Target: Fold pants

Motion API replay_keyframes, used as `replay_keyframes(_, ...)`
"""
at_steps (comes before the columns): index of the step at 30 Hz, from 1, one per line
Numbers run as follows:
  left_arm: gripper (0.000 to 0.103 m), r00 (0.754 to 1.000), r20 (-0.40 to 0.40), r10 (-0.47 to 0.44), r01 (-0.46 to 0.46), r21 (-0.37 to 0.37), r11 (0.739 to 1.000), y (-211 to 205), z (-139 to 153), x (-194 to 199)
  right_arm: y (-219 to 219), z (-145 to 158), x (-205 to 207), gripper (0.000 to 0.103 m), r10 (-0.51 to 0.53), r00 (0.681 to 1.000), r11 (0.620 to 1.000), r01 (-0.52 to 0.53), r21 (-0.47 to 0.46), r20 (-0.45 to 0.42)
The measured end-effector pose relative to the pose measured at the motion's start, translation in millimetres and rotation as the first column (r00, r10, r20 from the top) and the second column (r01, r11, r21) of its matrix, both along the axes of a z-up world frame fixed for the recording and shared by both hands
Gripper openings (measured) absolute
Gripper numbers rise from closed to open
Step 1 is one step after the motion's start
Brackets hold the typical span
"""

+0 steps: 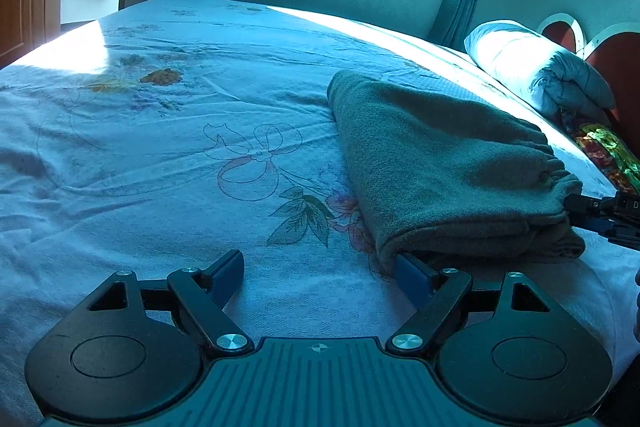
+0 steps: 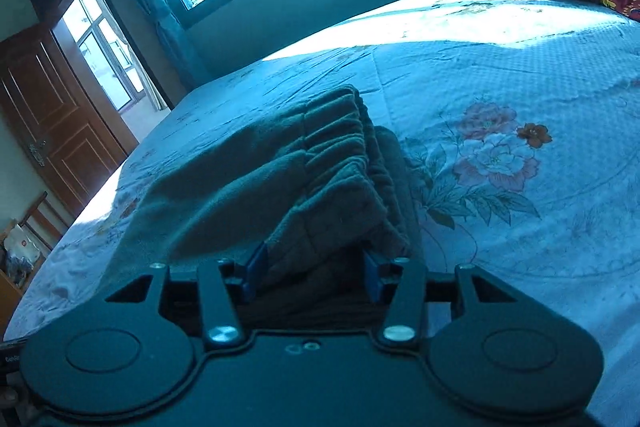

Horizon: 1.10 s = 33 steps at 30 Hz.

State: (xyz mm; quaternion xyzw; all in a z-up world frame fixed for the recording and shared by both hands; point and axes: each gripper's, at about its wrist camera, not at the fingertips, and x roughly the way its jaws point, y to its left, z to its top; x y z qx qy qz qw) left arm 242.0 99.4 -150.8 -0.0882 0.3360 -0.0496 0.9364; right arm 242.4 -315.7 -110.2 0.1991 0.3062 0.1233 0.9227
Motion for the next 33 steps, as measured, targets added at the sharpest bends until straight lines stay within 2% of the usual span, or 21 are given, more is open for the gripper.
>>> replay_keyframes(5,0.082,0.996,0.081,0.028,-0.027,-0.014,1.000,1.5,22.2,4.2,1.3,31.8,-8.7,0.043,-0.002,0.988,1.000,-0.003,0.031,0.156)
replay_keyframes(8,0.082,0.993,0.112,0.046,-0.046,0.001,0.999,-7.6,33.3,25.2,15.7,39.6,3.8,0.044,0.056,0.983,0.998,-0.060,0.020,0.173)
replay_keyframes(10,0.082,0.995,0.068,0.071,-0.075,0.070,0.995,-17.2,27.0,45.8,27.1,30.3,14.6,0.049,0.089,0.987,0.996,-0.085,-0.034,0.131)
replay_keyframes(12,0.083,0.998,-0.011,0.059,-0.058,0.094,0.994,-21.5,8.9,63.9,32.1,11.0,25.4,0.048,0.073,0.997,0.990,-0.068,-0.120,0.036)
replay_keyframes(13,0.090,0.996,-0.059,0.063,-0.058,0.093,0.994,-20.2,-3.4,71.7,31.2,3.7,26.3,0.046,0.083,0.996,0.987,-0.078,-0.144,0.029)
replay_keyframes(14,0.097,0.995,-0.063,0.077,-0.072,0.074,0.995,-15.4,-6.5,72.4,28.8,3.4,21.7,0.045,0.103,0.993,0.984,-0.095,-0.153,0.049)
replay_keyframes(16,0.097,0.996,-0.050,0.073,-0.073,0.006,0.997,-1.4,-0.9,68.0,21.1,12.3,12.4,0.045,0.107,0.992,0.988,-0.098,-0.119,0.065)
replay_keyframes(18,0.097,0.993,-0.020,0.116,-0.117,-0.017,0.993,11.2,5.2,58.2,5.9,21.2,0.2,0.047,0.062,0.993,0.996,-0.054,-0.073,0.105)
replay_keyframes(21,0.097,0.992,-0.020,0.122,-0.123,-0.061,0.991,26.3,7.3,42.5,-13.5,28.6,-8.1,0.049,0.030,0.991,1.000,-0.029,-0.006,0.131)
replay_keyframes(25,0.097,0.997,-0.004,0.081,-0.081,-0.072,0.994,23.8,2.0,7.4,-20.3,29.2,-16.1,0.049,0.022,0.990,0.999,-0.027,0.033,0.140)
replay_keyframes(28,0.097,0.999,-0.017,0.032,-0.033,-0.034,0.999,8.3,-8.2,-7.6,-19.8,20.9,-16.7,0.051,-0.013,0.994,0.999,0.009,0.038,0.105)
replay_keyframes(30,0.097,1.000,-0.018,0.001,-0.001,0.011,1.000,-5.5,-9.8,-6.2,-18.8,13.7,-14.6,0.053,-0.035,0.996,0.999,0.032,0.044,0.078)
replay_keyframes(33,0.097,0.999,-0.031,-0.013,0.013,0.000,1.000,-19.5,-6.5,8.7,-17.3,8.1,-12.6,0.052,-0.044,0.998,0.996,0.039,0.085,0.049)
